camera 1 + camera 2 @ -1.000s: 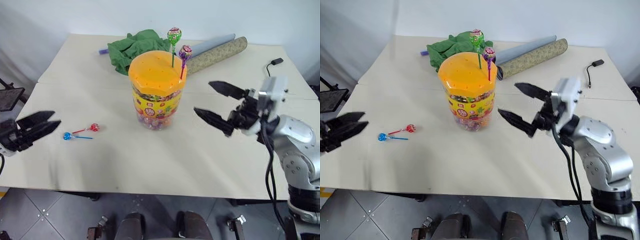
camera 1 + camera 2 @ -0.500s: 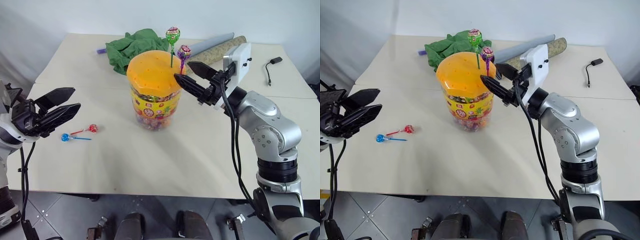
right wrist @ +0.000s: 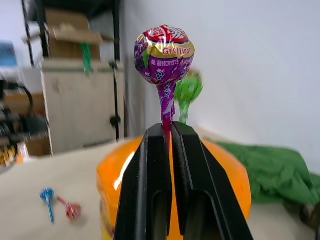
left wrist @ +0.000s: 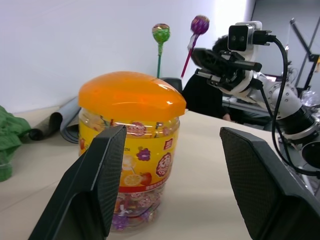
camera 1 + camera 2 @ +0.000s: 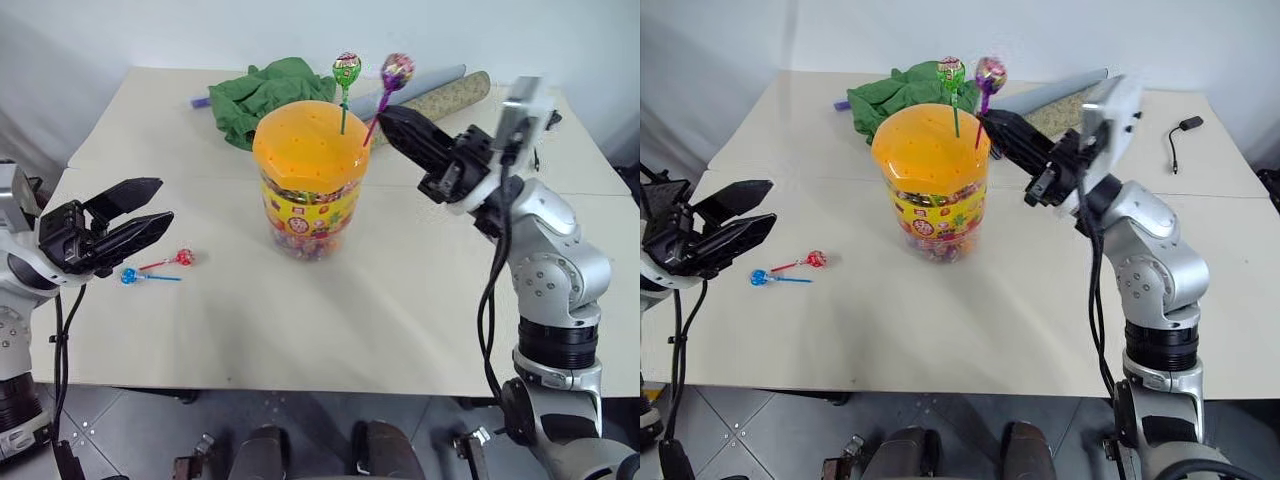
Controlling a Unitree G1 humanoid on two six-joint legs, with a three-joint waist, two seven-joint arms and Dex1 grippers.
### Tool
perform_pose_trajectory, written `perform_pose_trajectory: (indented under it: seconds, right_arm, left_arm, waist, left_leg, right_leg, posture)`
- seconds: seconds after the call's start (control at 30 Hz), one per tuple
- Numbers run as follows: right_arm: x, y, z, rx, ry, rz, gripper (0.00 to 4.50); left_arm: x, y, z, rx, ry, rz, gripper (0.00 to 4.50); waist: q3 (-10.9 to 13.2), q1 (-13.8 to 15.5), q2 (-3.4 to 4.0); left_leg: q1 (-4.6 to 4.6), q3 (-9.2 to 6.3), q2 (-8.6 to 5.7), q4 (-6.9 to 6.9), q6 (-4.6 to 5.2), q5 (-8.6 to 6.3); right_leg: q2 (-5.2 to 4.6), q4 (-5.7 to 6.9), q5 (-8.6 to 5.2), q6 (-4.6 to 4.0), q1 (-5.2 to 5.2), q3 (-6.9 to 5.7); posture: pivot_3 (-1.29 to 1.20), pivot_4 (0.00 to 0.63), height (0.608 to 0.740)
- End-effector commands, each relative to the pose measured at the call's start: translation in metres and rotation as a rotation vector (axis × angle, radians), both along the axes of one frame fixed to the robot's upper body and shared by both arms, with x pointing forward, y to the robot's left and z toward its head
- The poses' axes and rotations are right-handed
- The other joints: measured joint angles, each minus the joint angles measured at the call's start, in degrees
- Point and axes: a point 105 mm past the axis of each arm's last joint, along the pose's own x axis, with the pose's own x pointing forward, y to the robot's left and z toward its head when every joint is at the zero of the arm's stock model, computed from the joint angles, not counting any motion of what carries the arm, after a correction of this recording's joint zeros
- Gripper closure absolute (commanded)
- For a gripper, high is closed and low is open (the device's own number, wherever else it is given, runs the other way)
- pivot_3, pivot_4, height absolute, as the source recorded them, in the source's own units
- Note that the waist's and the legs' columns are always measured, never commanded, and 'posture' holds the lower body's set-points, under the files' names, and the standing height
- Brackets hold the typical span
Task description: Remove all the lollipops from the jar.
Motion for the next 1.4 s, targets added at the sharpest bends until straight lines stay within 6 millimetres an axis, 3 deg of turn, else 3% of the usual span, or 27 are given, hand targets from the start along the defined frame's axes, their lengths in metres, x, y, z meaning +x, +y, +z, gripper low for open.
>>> perform_pose_trajectory:
  seconds: [0.03,0.13,0.17,0.3,0.4,0.53,0.57,0.7,0.77,0.83,0.93,1.03,1.13,1.23,1.33,1.4]
  right_arm:
    - [-0.015,-0.038,0.024,0.090,-0.106,-0.074,4.47]
    - [-0.015,-0.061,0.016,0.013,-0.060,-0.149,4.47]
    - [-0.014,-0.070,0.003,-0.095,-0.016,-0.194,4.47]
    - [-0.005,-0.139,-0.068,-0.469,0.380,-0.485,4.47]
    - [-0.011,-0.180,-0.122,-0.728,0.621,-0.650,4.47]
    - [-0.026,-0.204,-0.167,-0.965,0.761,-0.691,4.47]
    - [-0.026,-0.203,-0.170,-0.962,0.742,-0.678,4.47]
    - [-0.027,-0.198,-0.168,-0.882,0.716,-0.635,3.58]
    - [-0.028,-0.184,-0.151,-0.793,0.629,-0.542,3.10]
    - [-0.028,-0.161,-0.117,-0.653,0.467,-0.419,2.51]
    - [-0.027,-0.136,-0.081,-0.543,0.282,-0.319,2.51]
    - [-0.019,-0.088,-0.047,-0.441,0.131,-0.185,2.51]
    - [0.001,-0.042,-0.017,-0.313,0.073,-0.101,2.51]
    - [0.022,0.000,-0.007,-0.339,0.101,-0.072,2.51]
    - [0.029,0.032,0.000,-0.349,0.116,-0.027,2.51]
    - [0.034,0.043,0.001,-0.355,0.126,-0.020,2.51]
  left_arm:
    - [-0.004,-0.004,0.009,-0.002,-0.053,-0.031,1.32]
    - [-0.005,-0.008,0.005,0.022,-0.042,-0.061,1.32]
    - [-0.005,-0.011,0.001,0.057,-0.033,-0.078,1.32]
    - [-0.007,-0.029,-0.024,0.235,-0.003,-0.175,1.32]
    - [-0.012,-0.045,-0.033,0.289,-0.015,-0.289,1.32]
    - [-0.013,-0.049,-0.043,0.358,-0.020,-0.351,1.32]
    - [-0.013,-0.049,-0.044,0.355,-0.024,-0.352,1.32]
    - [-0.011,-0.048,-0.039,0.313,-0.036,-0.323,1.32]
    - [-0.009,-0.046,-0.036,0.281,-0.038,-0.286,1.32]
    - [-0.006,-0.043,-0.029,0.204,-0.046,-0.221,1.32]
    - [-0.003,-0.035,-0.018,0.069,-0.055,-0.131,1.32]
    - [0.000,-0.020,-0.014,-0.022,-0.050,-0.036,1.32]
    - [0.002,-0.006,-0.014,-0.068,-0.046,0.042,1.32]
    - [0.001,-0.006,-0.021,-0.043,-0.033,0.063,1.32]
    - [-0.002,-0.008,-0.022,-0.038,-0.028,0.062,1.32]
    - [-0.003,-0.009,-0.023,-0.034,-0.028,0.068,1.32]
  waist:
    - [0.0,0.0,0.01]
    - [0.0,0.1,0.01]
    - [0.0,0.1,0.01]
    - [0.0,1.4,0.02]
    - [0.1,1.6,0.12]
    - [0.0,1.3,0.12]
    - [0.0,1.3,0.13]
    - [0.1,1.5,0.13]
    - [0.1,1.6,0.13]
    - [0.1,1.7,0.13]
    - [0.1,1.4,0.15]
    - [0.1,1.0,0.14]
    - [0.1,0.6,0.14]
    - [0.1,0.4,0.21]
    - [0.1,0.8,0.21]
    - [0.1,1.0,0.21]
  left_leg:
    - [0.00,0.00,0.00,0.00,0.00,0.00]
    - [0.01,-0.01,0.00,-0.01,0.00,0.00]
    - [0.00,0.01,0.00,-0.01,0.00,0.00]
    - [0.00,0.48,-0.01,-0.05,0.03,-0.02]
    - [-0.04,0.76,0.00,-0.03,0.04,-0.01]
    - [0.04,0.92,0.05,0.00,0.04,0.00]
    - [0.07,0.98,0.05,-0.03,0.04,0.00]
    - [0.07,1.02,0.08,-0.02,0.04,0.00]
    - [0.06,0.99,0.07,0.01,0.04,0.00]
    - [0.04,0.94,0.07,0.03,0.04,-0.01]
    - [0.06,0.46,0.09,0.07,0.05,-0.01]
    - [0.12,0.39,0.14,0.07,0.04,-0.01]
    - [0.10,0.31,0.13,0.08,0.02,0.00]
    - [0.06,0.31,0.08,0.10,0.02,0.00]
    - [-0.02,-0.04,0.02,0.08,0.02,0.00]
    - [-0.13,-0.12,-0.02,0.07,0.03,-0.01]
  right_leg:
    - [0.00,0.00,0.00,0.00,0.00,0.00]
    - [0.00,-0.02,0.00,0.00,0.02,0.00]
    - [0.00,-0.04,0.00,0.00,0.02,0.00]
    - [0.00,-0.15,0.00,0.00,0.08,-0.03]
    - [0.00,-0.34,0.00,0.00,0.06,0.05]
    - [0.01,-0.33,0.00,0.00,0.05,0.16]
    - [0.01,-0.33,0.00,0.00,0.04,0.21]
    - [0.03,-0.32,0.00,0.00,0.01,0.25]
    - [0.02,-0.33,0.00,0.00,0.02,0.26]
    - [0.02,-0.35,0.00,0.00,0.05,0.25]
    - [0.02,-0.39,0.00,0.00,0.10,0.26]
    - [0.07,-0.32,0.00,0.00,0.11,0.25]
    - [0.08,-0.28,0.00,0.00,0.10,0.21]
    - [0.03,-0.20,0.00,0.00,0.00,0.25]
    - [0.03,-0.01,0.00,0.00,0.00,0.19]
    - [0.03,-0.01,0.00,0.00,-0.03,0.18]
  posture:
    - [0.00,0.150,0.740]
    - [0.00,0.150,0.740]
    - [0.00,0.150,0.740]
    - [0.00,0.150,0.740]
    - [0.00,0.150,0.740]
    - [0.00,0.150,0.740]
    - [0.00,0.150,0.740]
    - [0.00,0.150,0.740]
    - [0.00,0.150,0.740]
    - [0.00,0.150,0.740]
    - [0.00,0.150,0.740]
    - [0.00,0.150,0.740]
    - [0.00,0.150,0.740]
    - [0.00,0.150,0.740]
    - [0.00,0.150,0.740]
    - [0.00,0.150,0.740]
